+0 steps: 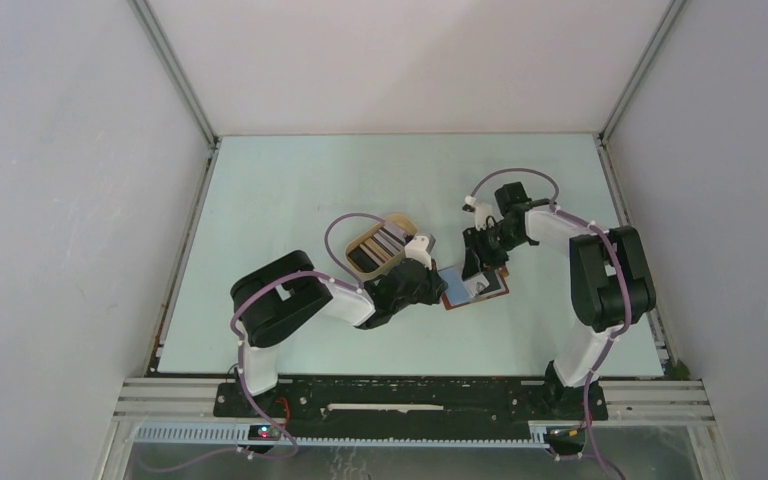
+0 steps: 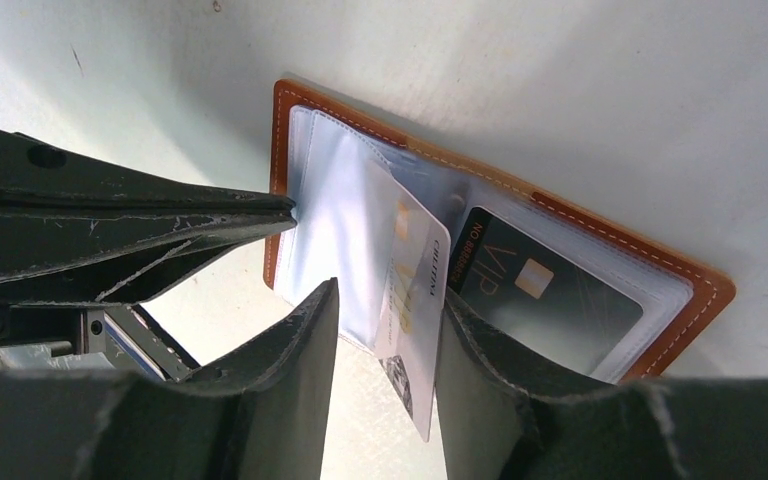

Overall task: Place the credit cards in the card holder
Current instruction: Insert the credit card into the card holder.

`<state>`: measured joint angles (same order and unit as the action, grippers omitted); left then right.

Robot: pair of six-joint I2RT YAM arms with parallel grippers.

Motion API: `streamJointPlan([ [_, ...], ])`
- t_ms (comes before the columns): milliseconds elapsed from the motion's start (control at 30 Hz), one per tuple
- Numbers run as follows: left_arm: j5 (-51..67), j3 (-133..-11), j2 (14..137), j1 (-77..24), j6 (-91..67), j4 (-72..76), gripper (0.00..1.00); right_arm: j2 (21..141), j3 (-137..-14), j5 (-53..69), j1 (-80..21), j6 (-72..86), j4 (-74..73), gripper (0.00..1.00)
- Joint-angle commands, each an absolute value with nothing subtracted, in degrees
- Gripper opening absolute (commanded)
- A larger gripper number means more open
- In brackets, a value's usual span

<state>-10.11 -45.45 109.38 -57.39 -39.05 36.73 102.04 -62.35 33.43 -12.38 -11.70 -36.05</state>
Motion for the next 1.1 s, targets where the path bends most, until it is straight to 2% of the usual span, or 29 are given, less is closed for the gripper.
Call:
streamJointPlan([
  [0, -10.03, -45.06, 107.9, -57.7, -37.97, 35.22, 0.02, 100.03, -64.16, 33.69, -11.66, -13.2, -37.03, 0.48],
  [367, -9.13, -44.0, 107.19, -57.68, -37.54, 37.52, 0.03, 103.32, -64.6, 40.95, -8.42, -11.8, -38.56, 0.48],
  [600, -8.15, -42.45, 104.92, -57.66, -36.79, 39.69, 0.07, 105.12, -64.6, 43.87, -7.28, -10.98, -38.72, 0.43],
  [733, -7.87, -41.37, 103.1, -57.66, -36.72, 40.55, 0.11, 105.96, -64.6, 44.96, -6.37, -10.9, -38.93, 0.4],
  [1067, -7.47, -40.73, 102.2, -57.57, -36.43, 41.6, 0.12, 104.47, -64.62, 45.18, -5.06, -11.25, -39.23, 0.41],
])
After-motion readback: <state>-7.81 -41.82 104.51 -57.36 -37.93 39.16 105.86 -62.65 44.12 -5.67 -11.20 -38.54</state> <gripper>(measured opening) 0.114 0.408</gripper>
